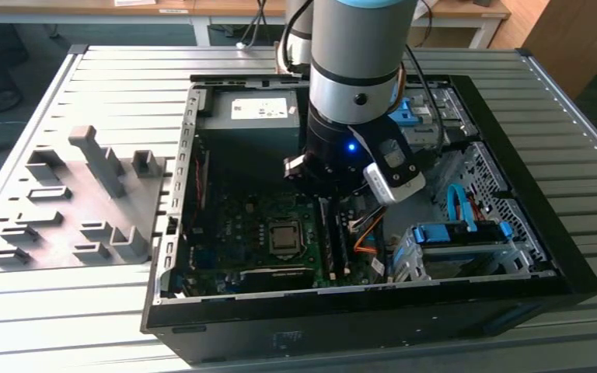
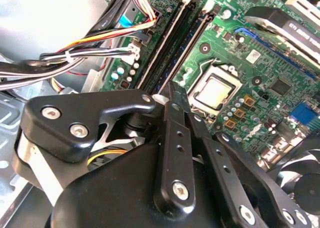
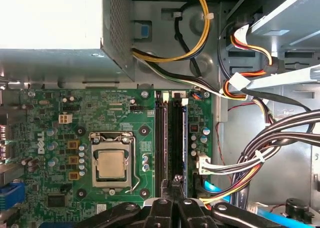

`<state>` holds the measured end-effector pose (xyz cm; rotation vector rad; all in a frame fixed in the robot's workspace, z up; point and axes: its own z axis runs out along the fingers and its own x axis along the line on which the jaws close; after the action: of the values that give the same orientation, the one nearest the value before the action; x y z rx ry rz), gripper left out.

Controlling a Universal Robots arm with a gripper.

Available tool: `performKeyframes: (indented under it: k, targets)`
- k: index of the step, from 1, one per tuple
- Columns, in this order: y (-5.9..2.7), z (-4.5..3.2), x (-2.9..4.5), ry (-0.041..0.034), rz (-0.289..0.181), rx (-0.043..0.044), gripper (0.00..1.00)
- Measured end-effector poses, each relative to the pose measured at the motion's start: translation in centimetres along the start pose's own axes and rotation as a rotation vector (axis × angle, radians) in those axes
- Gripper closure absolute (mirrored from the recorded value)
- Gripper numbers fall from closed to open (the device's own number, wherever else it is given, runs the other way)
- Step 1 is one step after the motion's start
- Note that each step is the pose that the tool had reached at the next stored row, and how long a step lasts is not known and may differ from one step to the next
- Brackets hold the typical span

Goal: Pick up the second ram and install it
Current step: 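Press down the second ram until it locks into place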

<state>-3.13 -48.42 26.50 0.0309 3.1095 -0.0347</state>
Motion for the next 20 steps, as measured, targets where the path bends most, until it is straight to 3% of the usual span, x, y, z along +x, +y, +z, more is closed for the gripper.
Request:
performKeyframes:
  k: [4,12,20]
  targets:
    - [0.43,0.54,0.03,0.0001,0.0,-0.0052,0.9]
    - [2.55,1.95,0.11,0.0001,0.0,-0.0054,0.9]
    - [3.43,3.39,0.17,0.0001,-0.002,-0.0055,0.9]
